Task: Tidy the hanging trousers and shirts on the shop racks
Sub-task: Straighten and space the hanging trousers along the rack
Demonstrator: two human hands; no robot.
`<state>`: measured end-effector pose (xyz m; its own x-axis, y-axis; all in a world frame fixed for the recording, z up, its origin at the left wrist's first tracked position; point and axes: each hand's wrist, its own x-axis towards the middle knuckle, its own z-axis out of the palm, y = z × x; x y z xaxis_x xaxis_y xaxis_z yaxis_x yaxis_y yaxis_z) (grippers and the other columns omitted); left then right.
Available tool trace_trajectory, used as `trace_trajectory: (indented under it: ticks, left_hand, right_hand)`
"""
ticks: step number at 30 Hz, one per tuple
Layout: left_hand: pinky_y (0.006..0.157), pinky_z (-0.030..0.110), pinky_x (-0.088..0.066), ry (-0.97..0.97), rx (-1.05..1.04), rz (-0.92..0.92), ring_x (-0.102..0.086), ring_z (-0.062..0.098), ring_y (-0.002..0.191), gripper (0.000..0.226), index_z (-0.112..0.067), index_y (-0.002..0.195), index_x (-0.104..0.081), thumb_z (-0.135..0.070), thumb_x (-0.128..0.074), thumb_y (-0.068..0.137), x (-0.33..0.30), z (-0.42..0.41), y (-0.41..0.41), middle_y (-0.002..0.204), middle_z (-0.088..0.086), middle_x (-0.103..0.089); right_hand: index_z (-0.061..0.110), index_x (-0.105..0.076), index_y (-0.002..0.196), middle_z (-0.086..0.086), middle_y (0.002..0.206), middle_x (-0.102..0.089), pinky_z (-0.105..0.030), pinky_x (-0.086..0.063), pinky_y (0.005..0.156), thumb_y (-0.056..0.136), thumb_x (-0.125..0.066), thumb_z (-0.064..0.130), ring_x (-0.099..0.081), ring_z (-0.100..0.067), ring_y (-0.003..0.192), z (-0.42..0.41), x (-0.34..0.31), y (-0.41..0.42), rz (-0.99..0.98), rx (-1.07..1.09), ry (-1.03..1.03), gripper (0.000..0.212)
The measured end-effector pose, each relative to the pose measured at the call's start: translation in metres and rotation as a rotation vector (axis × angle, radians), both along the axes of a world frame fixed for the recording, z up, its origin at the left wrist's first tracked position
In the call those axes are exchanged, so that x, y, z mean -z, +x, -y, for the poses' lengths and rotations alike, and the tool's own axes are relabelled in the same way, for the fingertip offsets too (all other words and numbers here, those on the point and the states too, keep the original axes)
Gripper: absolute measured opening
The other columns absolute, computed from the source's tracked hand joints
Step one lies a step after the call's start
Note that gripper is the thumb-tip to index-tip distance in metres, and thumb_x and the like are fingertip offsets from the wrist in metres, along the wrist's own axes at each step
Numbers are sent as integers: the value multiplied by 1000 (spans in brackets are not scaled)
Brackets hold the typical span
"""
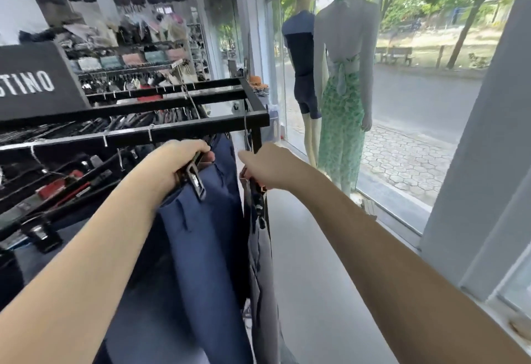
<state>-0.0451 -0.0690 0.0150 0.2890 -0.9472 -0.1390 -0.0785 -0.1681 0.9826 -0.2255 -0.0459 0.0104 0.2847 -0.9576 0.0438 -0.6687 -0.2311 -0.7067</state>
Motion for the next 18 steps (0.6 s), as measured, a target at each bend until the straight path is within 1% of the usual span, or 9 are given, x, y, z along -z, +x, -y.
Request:
trace_trajectory:
  ticks: [2,4,6,7,9,11,12,15,18]
  left_hand:
    - [70,24,-55,31,1,-9,-64,13,54,15,0,80,-62,-6,-55,90,1,5,0,55,5,-67]
    - [63,28,-53,107,-8,118,-60,17,53,13,-3,76,-65,-11,-61,86,14,4,1,51,4,-65]
    - [55,25,-47,164,-10,373,-56,20,59,14,-8,75,-62,-18,-62,85,34,-4,-1,63,6,-63]
    - [59,27,-51,155,1,421,-58,22,66,15,-11,77,-59,-20,-58,89,47,-9,-2,73,6,-63]
    - [72,35,-56,117,45,415,-63,27,79,22,-18,72,-52,-21,-53,93,73,-22,0,76,-1,-63]
    - [57,31,-42,102,103,559,-51,26,60,34,-16,60,-42,-21,-58,90,89,-43,7,50,-10,-51]
    - [55,30,-32,89,150,620,-41,22,55,36,-11,59,-43,-22,-62,88,95,-55,13,48,-5,-45]
    - [55,28,-32,19,244,674,-42,15,55,36,-6,63,-54,-32,-67,84,100,-100,43,58,4,-48]
    - [64,30,-43,-3,447,764,-50,18,63,32,-11,74,-64,-41,-67,84,87,-136,89,66,2,-57]
  right_hand:
    - [11,-44,66,-6,69,-48,-29,-36,54,97,-42,35,-49,-22,66,-12,-2,7,-209,-17,-161,40]
    - [15,-36,62,-4,69,-41,-29,-33,59,96,-46,31,-47,-26,71,-24,-3,17,-271,-45,-253,39]
    - [16,-38,64,-4,72,-45,-31,-36,66,97,-45,27,-48,-26,76,-32,-3,31,-266,-82,-232,35]
    - [15,-40,67,-4,75,-48,-31,-37,68,97,-44,25,-48,-26,77,-37,-3,38,-249,-107,-212,33]
    - [9,-47,81,-10,94,-59,-31,-36,70,98,-42,23,-52,-30,85,-43,3,51,-207,-113,-147,22]
    - [8,-47,99,-17,117,-57,-32,-36,75,99,-41,18,-56,-34,101,-49,14,61,-214,-83,-91,12]
    - [8,-46,104,-17,122,-55,-32,-38,77,98,-40,15,-56,-34,107,-51,21,65,-240,-65,-64,11]
    - [10,-45,133,-12,126,-57,-32,-46,81,92,-42,4,-56,-29,111,-49,43,66,-146,1,-70,42]
    - [19,-49,137,-4,133,-53,-21,-36,85,85,-51,2,-51,-21,119,-53,58,66,-102,-89,-181,55]
